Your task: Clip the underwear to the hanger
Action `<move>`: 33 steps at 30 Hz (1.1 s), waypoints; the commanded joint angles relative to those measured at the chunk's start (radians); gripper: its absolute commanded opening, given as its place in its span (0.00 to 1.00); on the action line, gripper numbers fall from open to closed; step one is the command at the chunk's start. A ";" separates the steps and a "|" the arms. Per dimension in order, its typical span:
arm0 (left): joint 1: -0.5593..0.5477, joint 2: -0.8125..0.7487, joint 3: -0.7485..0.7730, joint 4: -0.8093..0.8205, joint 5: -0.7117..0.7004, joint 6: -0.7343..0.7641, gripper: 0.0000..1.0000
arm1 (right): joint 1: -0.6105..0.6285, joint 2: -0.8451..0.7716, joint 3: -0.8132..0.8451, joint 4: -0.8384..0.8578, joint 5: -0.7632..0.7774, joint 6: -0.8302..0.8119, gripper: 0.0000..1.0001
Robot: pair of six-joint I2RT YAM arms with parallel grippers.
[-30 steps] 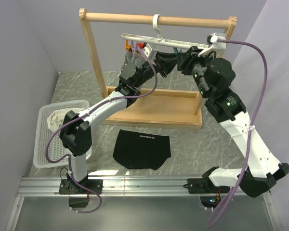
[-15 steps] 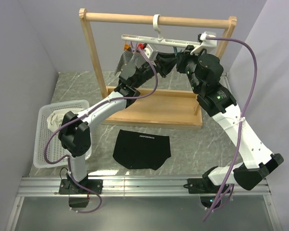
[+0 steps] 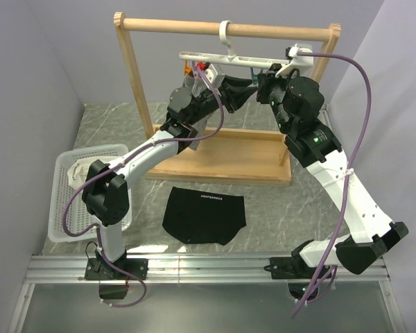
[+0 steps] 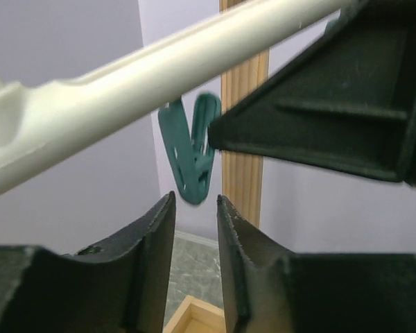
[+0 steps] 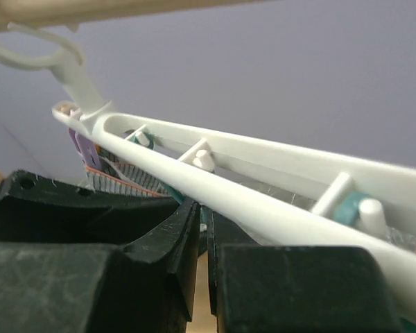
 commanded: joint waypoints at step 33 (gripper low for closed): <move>0.025 0.077 0.134 0.048 0.098 -0.147 0.00 | -0.065 -0.043 0.017 0.062 -0.183 0.042 0.35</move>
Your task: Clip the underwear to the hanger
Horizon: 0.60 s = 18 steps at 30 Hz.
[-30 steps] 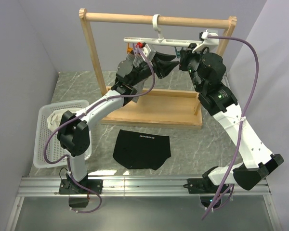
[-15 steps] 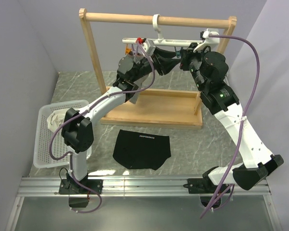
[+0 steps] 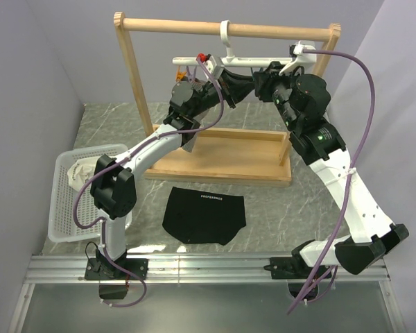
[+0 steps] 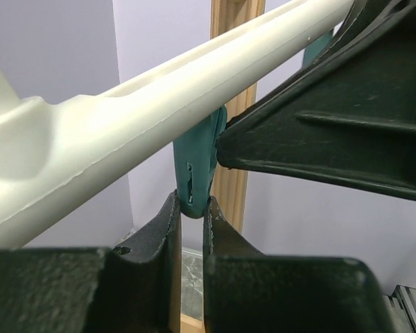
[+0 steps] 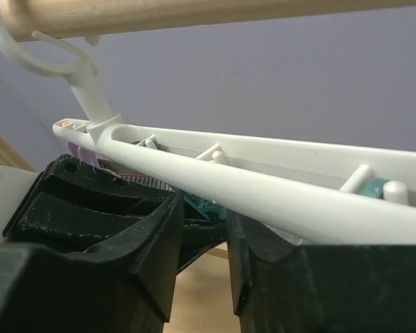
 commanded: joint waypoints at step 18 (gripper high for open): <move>-0.015 -0.046 -0.018 0.001 -0.010 0.034 0.00 | 0.006 0.040 0.106 0.007 -0.025 -0.037 0.61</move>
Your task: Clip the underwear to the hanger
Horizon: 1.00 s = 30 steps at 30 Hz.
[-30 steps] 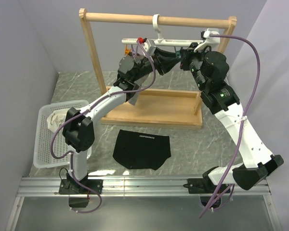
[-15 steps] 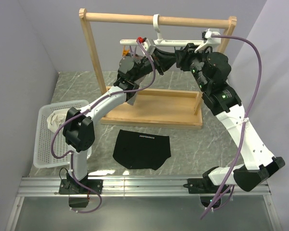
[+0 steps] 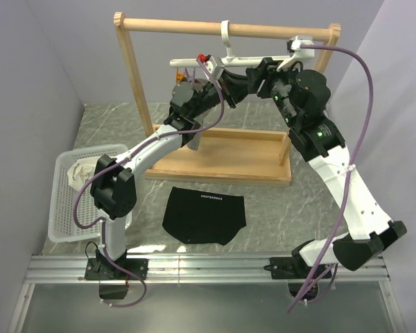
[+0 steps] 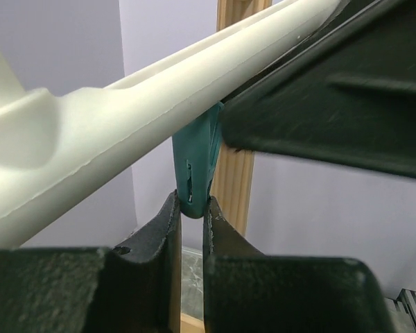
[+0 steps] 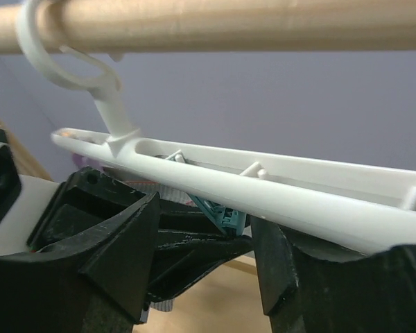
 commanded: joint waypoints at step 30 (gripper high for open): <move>-0.003 -0.165 -0.149 -0.069 0.016 0.106 0.54 | 0.014 0.071 0.131 -0.012 0.073 0.034 0.00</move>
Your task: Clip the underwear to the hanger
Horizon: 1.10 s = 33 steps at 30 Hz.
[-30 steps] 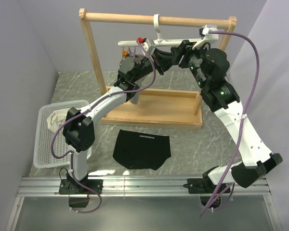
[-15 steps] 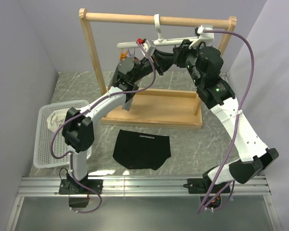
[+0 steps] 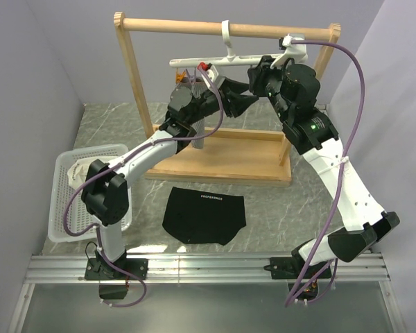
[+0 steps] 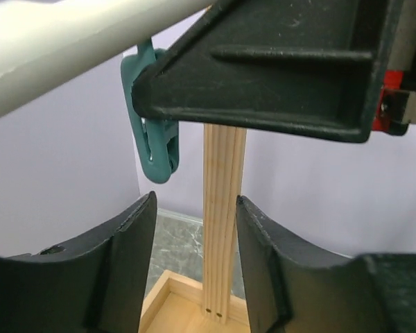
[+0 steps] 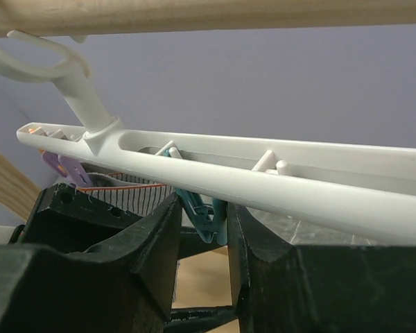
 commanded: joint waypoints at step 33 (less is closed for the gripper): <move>-0.010 0.026 0.093 0.074 -0.016 -0.066 0.00 | 0.001 -0.055 -0.029 0.243 -0.009 0.069 0.53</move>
